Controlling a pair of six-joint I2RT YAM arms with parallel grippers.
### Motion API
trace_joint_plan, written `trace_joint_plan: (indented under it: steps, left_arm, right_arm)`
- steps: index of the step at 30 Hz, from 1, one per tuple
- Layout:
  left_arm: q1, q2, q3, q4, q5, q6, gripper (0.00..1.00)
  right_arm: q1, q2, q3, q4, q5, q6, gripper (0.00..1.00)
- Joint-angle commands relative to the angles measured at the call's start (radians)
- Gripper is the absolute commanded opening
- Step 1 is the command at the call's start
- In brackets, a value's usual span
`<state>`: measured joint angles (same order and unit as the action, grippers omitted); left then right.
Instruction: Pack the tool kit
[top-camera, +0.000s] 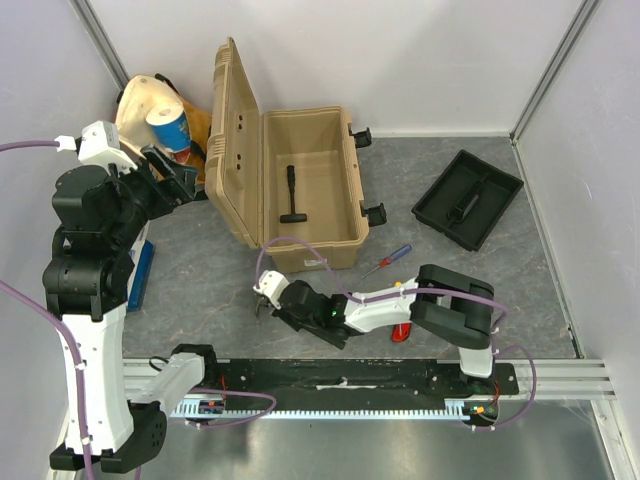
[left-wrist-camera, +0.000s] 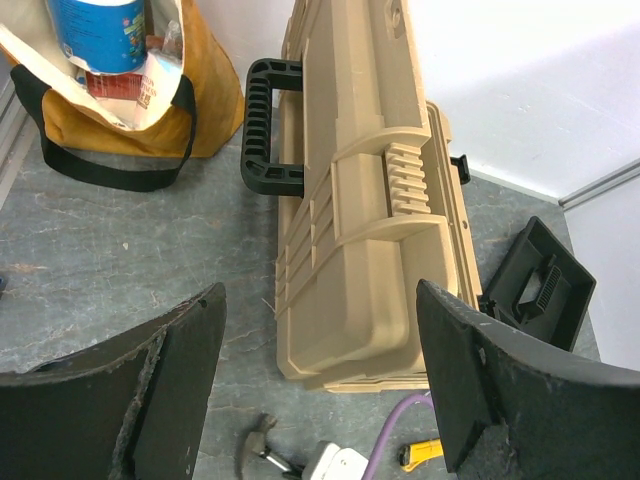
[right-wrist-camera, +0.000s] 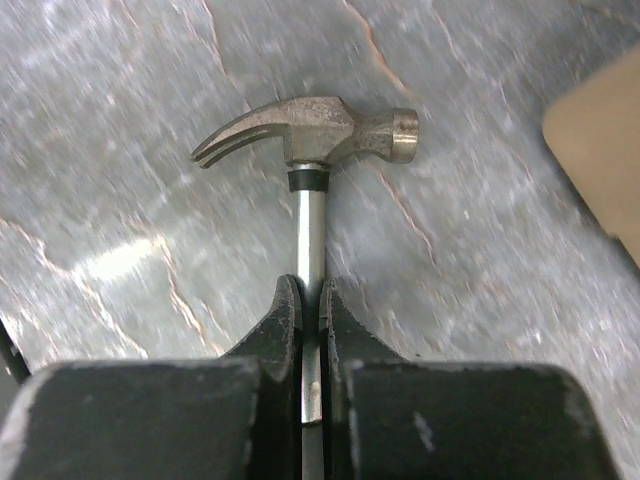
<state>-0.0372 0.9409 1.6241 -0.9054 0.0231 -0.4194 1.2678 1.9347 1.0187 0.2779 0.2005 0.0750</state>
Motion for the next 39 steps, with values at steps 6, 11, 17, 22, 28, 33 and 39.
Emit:
trace_joint_plan:
  steps: [6,11,17,22,28,33,39]
  left_arm:
    - [-0.004,-0.005,0.019,0.04,-0.018,0.034,0.82]
    - [-0.004,-0.01,0.016,0.042,-0.018,0.031,0.82]
    - [-0.004,-0.017,0.002,0.063,-0.028,0.008,0.82]
    - [-0.003,-0.019,-0.003,0.068,-0.029,0.002,0.82]
    - [-0.004,-0.016,0.008,0.068,-0.035,0.011,0.82]
    - [-0.003,-0.002,0.02,0.066,-0.028,0.021,0.82]
    - [-0.004,0.01,0.023,0.071,-0.028,0.03,0.82]
  right_arm:
    - [0.002,-0.215,-0.078,-0.115,0.066,-0.012,0.0]
    - [0.004,-0.302,-0.083,-0.143,0.083,-0.026,0.0]
    - [0.004,-0.434,-0.089,-0.174,0.122,-0.024,0.0]
    - [0.004,-0.566,-0.06,-0.212,0.223,-0.038,0.0]
    - [-0.004,-0.661,0.04,-0.241,0.329,-0.112,0.0]
    - [-0.065,-0.614,0.174,-0.233,0.376,-0.168,0.0]
    - [-0.209,-0.458,0.354,-0.151,0.37,-0.181,0.0]
